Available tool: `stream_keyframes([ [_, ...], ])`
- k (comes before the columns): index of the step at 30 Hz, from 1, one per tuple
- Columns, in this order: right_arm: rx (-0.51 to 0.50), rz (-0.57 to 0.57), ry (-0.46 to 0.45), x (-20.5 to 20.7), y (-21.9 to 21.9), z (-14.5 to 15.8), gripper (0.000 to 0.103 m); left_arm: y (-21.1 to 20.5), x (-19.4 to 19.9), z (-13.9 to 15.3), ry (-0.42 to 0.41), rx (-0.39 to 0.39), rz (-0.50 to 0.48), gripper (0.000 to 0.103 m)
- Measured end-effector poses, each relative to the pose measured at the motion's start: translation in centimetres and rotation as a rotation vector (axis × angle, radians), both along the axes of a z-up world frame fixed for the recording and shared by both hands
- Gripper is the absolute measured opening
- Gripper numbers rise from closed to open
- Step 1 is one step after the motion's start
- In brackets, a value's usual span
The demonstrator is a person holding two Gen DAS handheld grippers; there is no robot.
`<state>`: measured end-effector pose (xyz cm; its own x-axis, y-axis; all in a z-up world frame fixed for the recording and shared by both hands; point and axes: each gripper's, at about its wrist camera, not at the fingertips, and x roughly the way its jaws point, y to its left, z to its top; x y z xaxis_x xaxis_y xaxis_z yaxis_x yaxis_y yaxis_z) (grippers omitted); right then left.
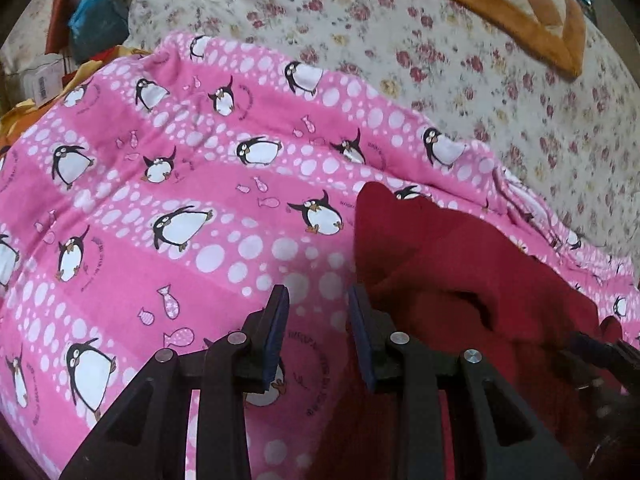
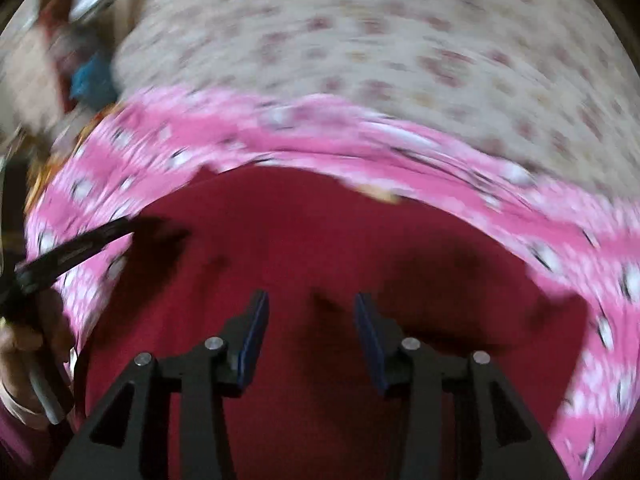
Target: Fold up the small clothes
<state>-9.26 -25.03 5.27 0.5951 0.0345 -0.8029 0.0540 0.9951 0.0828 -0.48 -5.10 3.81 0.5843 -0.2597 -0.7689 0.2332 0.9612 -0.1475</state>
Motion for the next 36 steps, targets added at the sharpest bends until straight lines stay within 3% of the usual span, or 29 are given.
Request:
stream_keyframes([
  [6,-0.103,0.043,0.031,5.3,2.9,-3.1,0.046,0.8,0.8,-0.1,0.014,-0.03,0.026,0.01],
  [8,-0.067,0.046,0.065,6.2,2.4,-4.0,0.019,1.1,0.9,0.1,0.006,-0.027,0.037,0.01],
  [9,-0.048,0.039,0.058,6.1,2.1,-3.8,0.018,1.3,0.9,0.3,0.002,-0.033,0.043,0.01],
  [10,-0.03,0.037,0.05,5.7,1.9,-3.5,0.004,1.5,0.9,0.5,-0.003,-0.044,0.047,0.01],
  [14,0.046,0.04,-0.005,2.3,0.9,-1.1,0.004,2.0,0.5,1.6,-0.049,-0.099,0.055,0.01],
  [16,0.073,0.055,0.017,1.2,1.0,-1.2,0.004,1.6,0.4,1.9,-0.064,-0.115,0.045,0.01],
  [21,0.067,0.073,0.084,0.2,1.5,-3.5,0.007,-1.0,0.5,0.0,-0.003,-0.053,-0.044,0.01],
  [22,0.072,0.07,0.079,-0.3,1.3,-3.0,0.019,-1.5,0.5,-0.6,0.014,-0.026,-0.056,0.01],
  [23,0.077,0.061,0.071,-1.0,0.7,-2.3,0.041,-1.9,0.6,-1.1,0.026,0.01,-0.058,0.01],
  [25,0.077,0.011,0.014,-2.7,-1.4,-0.7,0.061,-2.5,0.7,-2.1,0.049,0.077,-0.049,0.01],
  [27,0.023,-0.113,-0.018,-4.3,-4.9,0.5,0.062,-2.3,0.9,-2.4,0.06,0.079,-0.038,0.01],
  [29,-0.027,-0.273,0.009,-4.8,-9.0,0.5,0.062,-2.0,1.1,-2.5,0.069,0.067,-0.028,0.012],
  [33,-0.019,-0.446,0.064,-4.1,-14.6,-1.5,0.062,-1.9,1.0,-2.7,0.066,0.066,-0.021,0.013],
  [34,-0.009,-0.447,0.083,-3.7,-15.1,-2.2,0.057,-1.9,1.1,-2.6,0.063,0.07,-0.021,0.013],
  [36,-0.004,-0.415,0.117,-2.8,-15.1,-3.1,0.033,-2.0,1.1,-2.7,0.061,0.073,-0.02,0.013],
])
